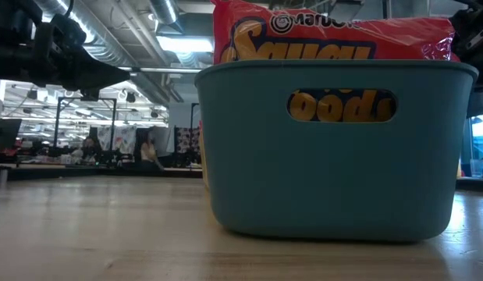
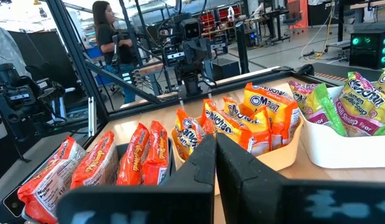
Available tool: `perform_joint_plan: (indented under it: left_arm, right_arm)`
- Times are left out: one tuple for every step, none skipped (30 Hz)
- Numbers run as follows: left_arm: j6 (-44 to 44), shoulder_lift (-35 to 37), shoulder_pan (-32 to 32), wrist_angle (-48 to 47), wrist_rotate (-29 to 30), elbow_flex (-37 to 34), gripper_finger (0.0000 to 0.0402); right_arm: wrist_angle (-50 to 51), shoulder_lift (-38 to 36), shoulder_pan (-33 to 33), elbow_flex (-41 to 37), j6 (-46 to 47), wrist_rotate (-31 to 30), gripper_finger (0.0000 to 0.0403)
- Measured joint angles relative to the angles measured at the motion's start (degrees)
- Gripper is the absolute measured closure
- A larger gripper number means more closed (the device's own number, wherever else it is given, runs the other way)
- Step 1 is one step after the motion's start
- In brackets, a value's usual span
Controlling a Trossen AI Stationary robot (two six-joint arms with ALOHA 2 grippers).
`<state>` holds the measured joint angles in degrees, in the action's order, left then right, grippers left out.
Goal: Sort Maruchan noodles
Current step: Return to Home Position
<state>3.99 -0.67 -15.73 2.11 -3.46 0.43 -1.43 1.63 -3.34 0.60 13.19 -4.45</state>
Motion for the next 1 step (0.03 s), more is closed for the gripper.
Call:
perform_joint_plan:
  left_arm:
    - [0.0, 0.0, 0.0, 0.0, 0.0, 0.0, 0.0398]
  right_arm:
    - [0.0, 0.0, 0.0, 0.0, 0.0, 0.0, 0.0402]
